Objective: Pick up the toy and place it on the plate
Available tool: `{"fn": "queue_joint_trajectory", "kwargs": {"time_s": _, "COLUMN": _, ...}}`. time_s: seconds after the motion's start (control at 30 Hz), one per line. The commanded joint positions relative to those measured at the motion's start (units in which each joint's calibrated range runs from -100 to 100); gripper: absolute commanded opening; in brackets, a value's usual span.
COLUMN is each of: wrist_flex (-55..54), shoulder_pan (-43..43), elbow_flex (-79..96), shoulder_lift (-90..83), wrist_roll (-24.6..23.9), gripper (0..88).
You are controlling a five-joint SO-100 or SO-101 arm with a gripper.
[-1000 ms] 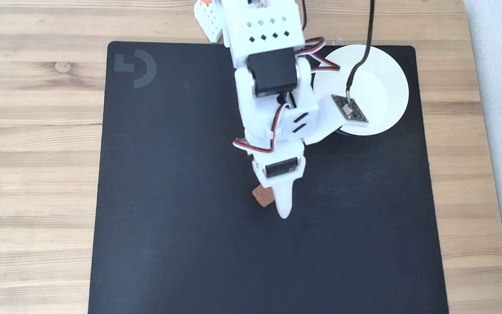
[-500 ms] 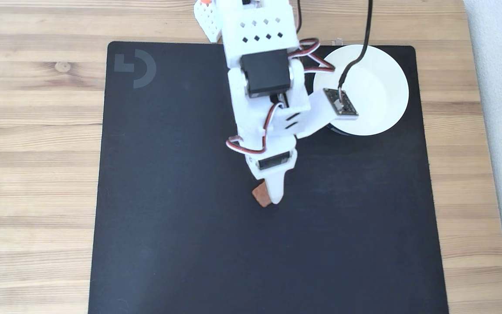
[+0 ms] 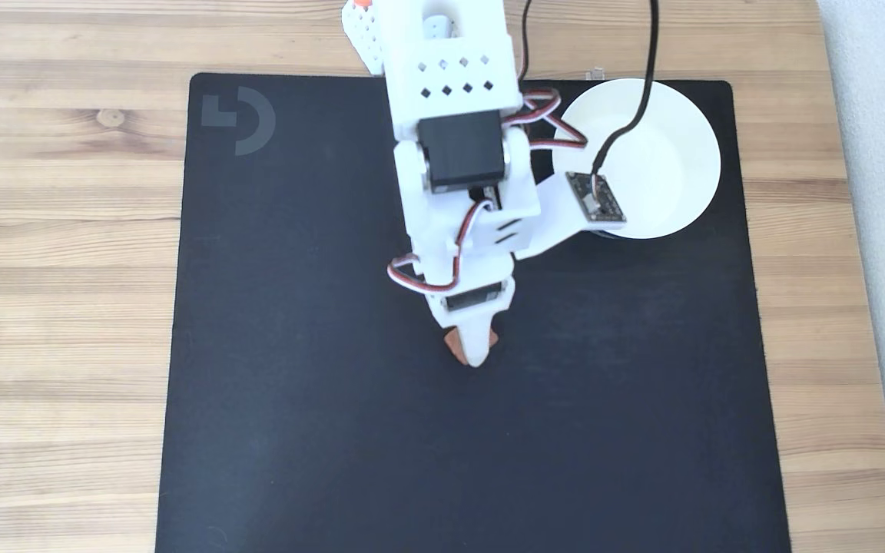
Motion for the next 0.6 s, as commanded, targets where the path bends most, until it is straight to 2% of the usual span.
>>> {"fn": "queue_joint_trajectory", "kwargs": {"time_s": 0.0, "wrist_flex": 4.81, "shoulder_pan": 0.13, "elbow_flex": -9.37, "shoulder_lift": 3.96, "wrist_roll": 0.25, "gripper": 30.4}}
{"fn": "queue_joint_trajectory", "kwargs": {"time_s": 0.57, "wrist_flex": 5.07, "shoulder_pan": 0.13, "elbow_flex": -11.08, "shoulder_lift": 6.13, "wrist_roll": 0.25, "gripper": 30.4}}
